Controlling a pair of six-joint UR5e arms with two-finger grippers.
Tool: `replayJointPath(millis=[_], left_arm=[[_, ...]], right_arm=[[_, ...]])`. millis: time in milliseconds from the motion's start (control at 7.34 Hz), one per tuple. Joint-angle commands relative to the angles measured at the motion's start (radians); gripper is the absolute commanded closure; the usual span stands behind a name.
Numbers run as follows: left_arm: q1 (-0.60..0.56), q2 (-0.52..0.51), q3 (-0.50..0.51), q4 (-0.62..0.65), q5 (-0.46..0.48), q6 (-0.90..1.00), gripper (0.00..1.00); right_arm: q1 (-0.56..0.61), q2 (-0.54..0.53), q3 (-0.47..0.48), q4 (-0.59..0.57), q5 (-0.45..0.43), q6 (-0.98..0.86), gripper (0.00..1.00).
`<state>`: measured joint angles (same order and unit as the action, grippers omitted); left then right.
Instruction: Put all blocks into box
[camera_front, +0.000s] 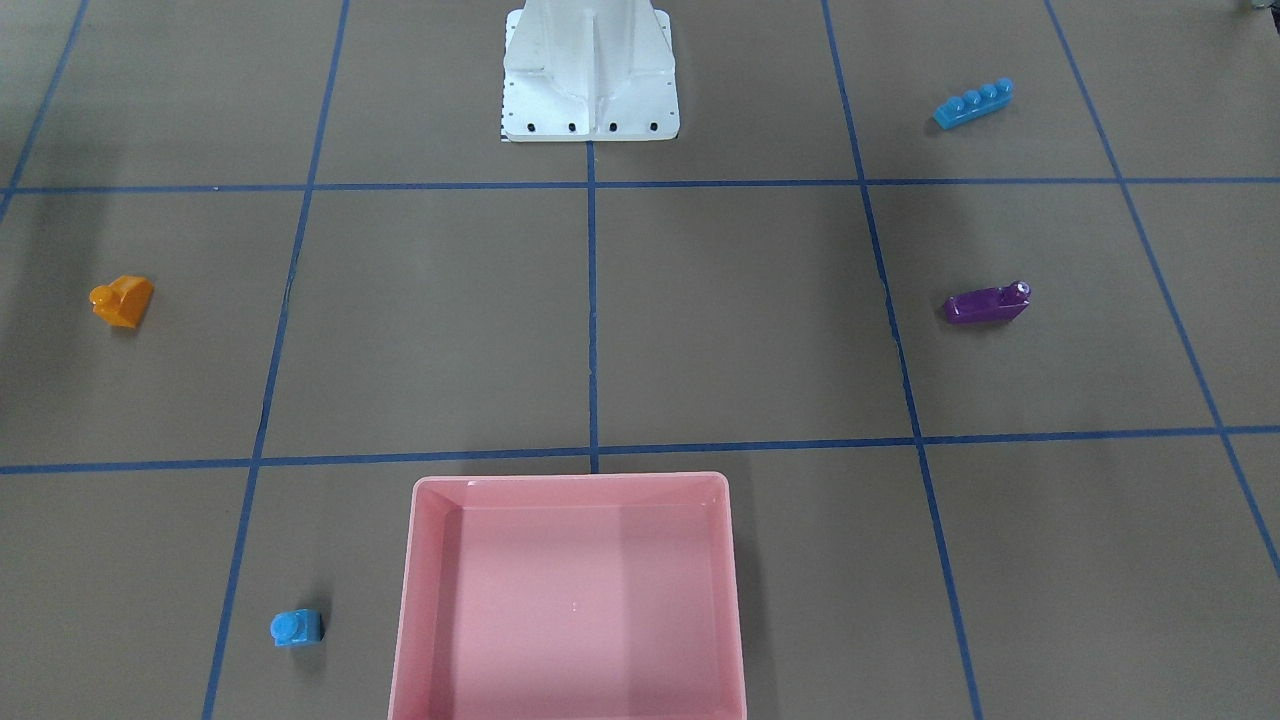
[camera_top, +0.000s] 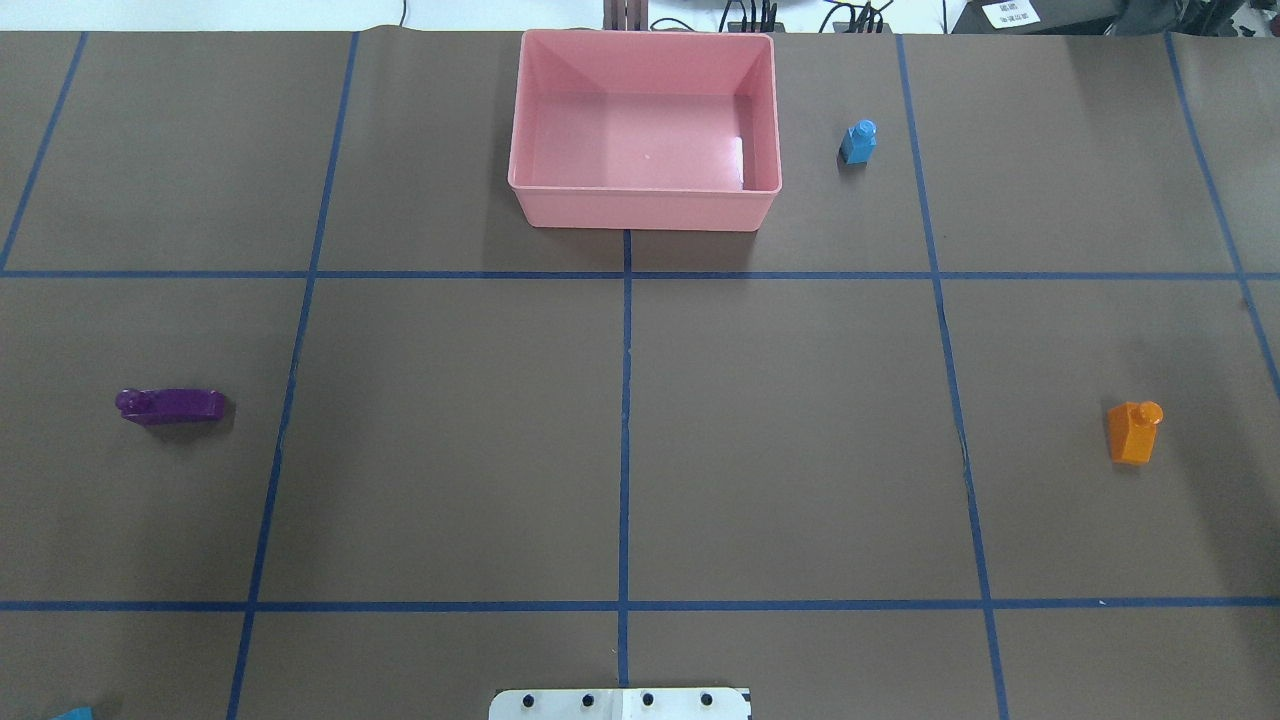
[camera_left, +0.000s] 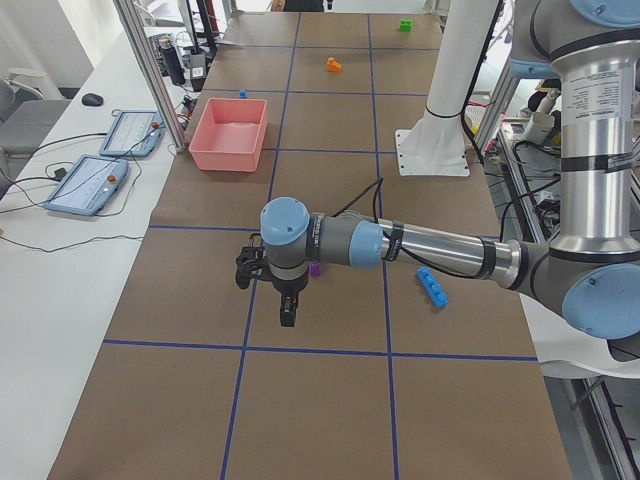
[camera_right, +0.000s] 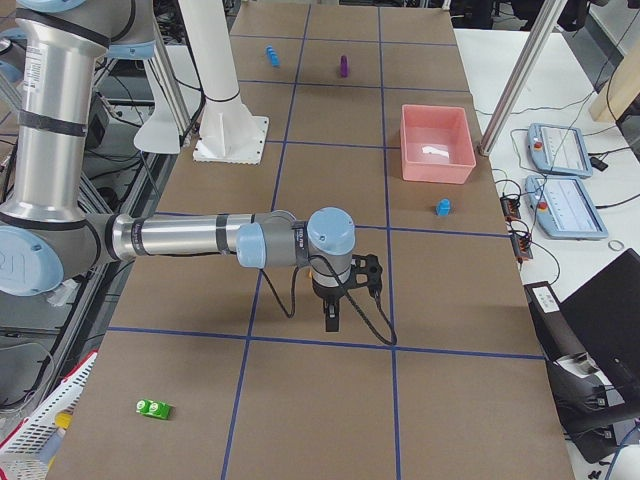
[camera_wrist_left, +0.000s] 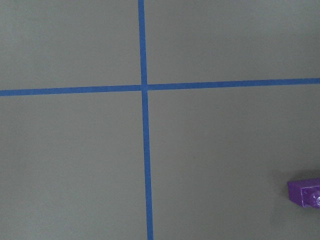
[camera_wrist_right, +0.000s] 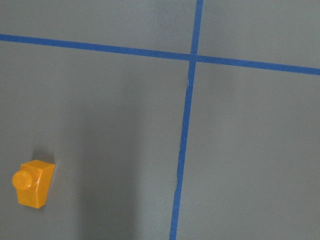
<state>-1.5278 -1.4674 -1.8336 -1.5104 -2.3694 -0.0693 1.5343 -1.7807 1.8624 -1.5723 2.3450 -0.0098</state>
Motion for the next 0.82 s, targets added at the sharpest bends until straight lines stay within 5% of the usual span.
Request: replayJointPath(millis=[0,681], left_arm=[[0.0,0.039,0.002,-0.023,-0.004,0.0,0.0],[0.0,0.047,-0.007,-0.04,-0.004,0.0,0.0]], right_arm=[[0.003,-0.003,-0.002,0.0,0.005,0.001,0.0],[-0.005,0.009,-0.034,0.002,0.002,-0.002,0.0]])
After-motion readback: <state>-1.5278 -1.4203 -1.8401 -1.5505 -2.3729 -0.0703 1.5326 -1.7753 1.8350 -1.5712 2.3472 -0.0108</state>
